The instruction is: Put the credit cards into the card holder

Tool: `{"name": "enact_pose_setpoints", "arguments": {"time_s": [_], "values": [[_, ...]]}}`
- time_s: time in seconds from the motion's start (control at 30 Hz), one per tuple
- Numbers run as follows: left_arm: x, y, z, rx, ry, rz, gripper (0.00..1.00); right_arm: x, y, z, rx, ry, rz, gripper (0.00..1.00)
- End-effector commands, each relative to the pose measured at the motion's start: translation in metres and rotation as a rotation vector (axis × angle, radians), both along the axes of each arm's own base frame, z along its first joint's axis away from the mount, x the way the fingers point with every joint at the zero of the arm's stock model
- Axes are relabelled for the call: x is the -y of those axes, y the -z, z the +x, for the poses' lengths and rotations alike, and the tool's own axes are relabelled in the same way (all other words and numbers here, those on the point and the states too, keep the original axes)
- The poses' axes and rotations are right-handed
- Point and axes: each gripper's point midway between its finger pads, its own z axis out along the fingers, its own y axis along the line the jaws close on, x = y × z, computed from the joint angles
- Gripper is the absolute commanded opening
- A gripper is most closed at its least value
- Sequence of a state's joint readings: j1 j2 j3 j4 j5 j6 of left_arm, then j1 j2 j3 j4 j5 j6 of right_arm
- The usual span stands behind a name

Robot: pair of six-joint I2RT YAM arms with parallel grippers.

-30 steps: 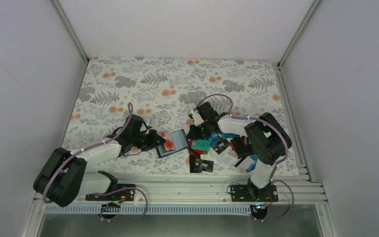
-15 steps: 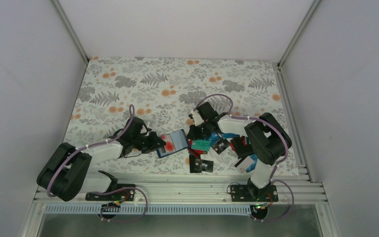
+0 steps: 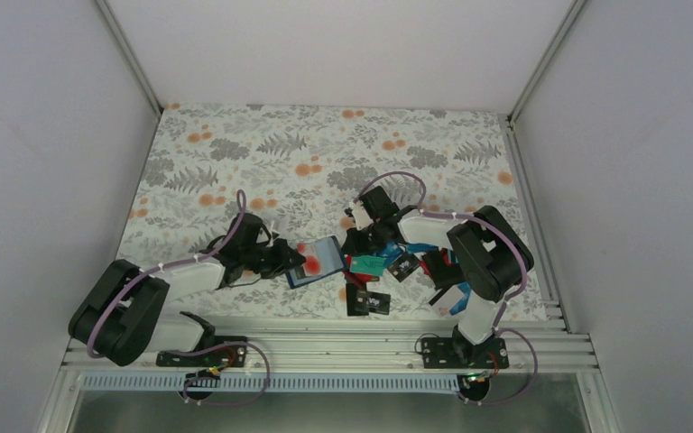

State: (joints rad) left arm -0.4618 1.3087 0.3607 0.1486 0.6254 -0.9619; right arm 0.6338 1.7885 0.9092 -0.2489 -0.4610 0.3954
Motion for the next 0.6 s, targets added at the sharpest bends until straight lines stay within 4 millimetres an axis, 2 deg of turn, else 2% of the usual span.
{"name": "enact_pose_setpoints", "arguments": {"time_s": [0.0,0.57], "values": [[0.0,0.006,0.0,-0.015,-0.005,-0.008,0.02,0.022,0.039,-0.025,-0.086,-0.008,-0.124,0.04],[-0.001,0.025,0.0,-0.06,-0.019,0.009,0.02,0.023,0.037,-0.027,-0.085,-0.01,-0.124,0.04]]}}
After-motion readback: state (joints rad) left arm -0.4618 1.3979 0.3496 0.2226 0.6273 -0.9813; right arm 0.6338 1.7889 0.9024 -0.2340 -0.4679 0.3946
